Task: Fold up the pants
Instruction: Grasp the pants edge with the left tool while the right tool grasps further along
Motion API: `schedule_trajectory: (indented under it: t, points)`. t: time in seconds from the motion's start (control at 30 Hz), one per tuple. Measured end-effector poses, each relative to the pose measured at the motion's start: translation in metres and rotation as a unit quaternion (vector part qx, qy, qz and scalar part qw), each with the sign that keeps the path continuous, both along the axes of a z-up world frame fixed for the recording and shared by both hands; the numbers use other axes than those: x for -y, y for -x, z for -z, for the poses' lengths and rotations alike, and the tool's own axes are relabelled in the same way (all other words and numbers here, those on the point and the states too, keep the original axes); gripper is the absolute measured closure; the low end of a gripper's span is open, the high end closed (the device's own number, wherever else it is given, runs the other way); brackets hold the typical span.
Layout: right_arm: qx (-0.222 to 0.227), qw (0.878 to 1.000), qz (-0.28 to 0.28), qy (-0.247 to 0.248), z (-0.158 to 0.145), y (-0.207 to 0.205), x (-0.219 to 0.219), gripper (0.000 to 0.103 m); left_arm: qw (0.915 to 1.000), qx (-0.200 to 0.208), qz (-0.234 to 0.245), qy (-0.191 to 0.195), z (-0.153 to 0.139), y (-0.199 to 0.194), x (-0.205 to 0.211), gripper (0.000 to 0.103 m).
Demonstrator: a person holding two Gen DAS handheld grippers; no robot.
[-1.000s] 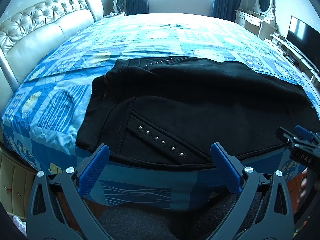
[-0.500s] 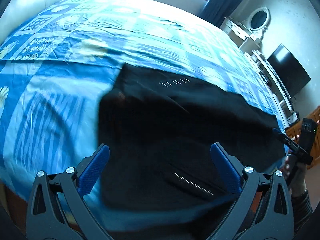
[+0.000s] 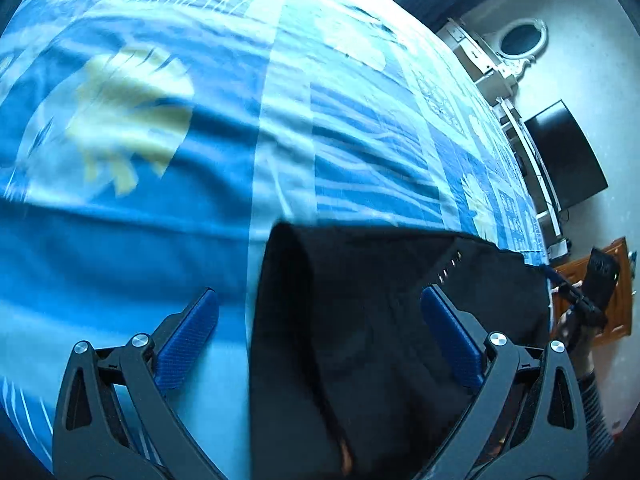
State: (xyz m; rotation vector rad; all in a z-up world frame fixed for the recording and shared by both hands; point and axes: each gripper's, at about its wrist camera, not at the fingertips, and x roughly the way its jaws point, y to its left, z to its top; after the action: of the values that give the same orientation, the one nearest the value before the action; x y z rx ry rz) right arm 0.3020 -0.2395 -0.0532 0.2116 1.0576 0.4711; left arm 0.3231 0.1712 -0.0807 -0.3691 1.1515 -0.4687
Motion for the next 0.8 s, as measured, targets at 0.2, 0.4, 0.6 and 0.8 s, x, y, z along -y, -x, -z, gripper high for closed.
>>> schedule_trajectory:
  t: [0.2, 0.4, 0.6, 0.8]
  points:
    - [-0.031, 0.997, -0.043, 0.052, 0.025, -0.045, -0.01, 0.005, 0.9994, 0.021, 0.017, -0.02, 0.002, -0.01, 0.011, 0.038]
    - [-0.069, 0.987, -0.104, 0.104, 0.05, -0.063, -0.03, 0.009, 0.9992, 0.012, 0.03, -0.023, 0.002, -0.011, 0.009, 0.083]
    - [-0.072, 0.982, -0.125, 0.118, 0.041, -0.06, -0.04, 0.09, 0.9977, 0.045, 0.027, -0.043, -0.02, -0.006, 0.021, 0.092]
    - [0.034, 0.98, -0.104, 0.166, -0.012, -0.024, -0.05, 0.091, 0.9964, 0.084, 0.006, 0.008, -0.061, 0.01, 0.01, 0.094]
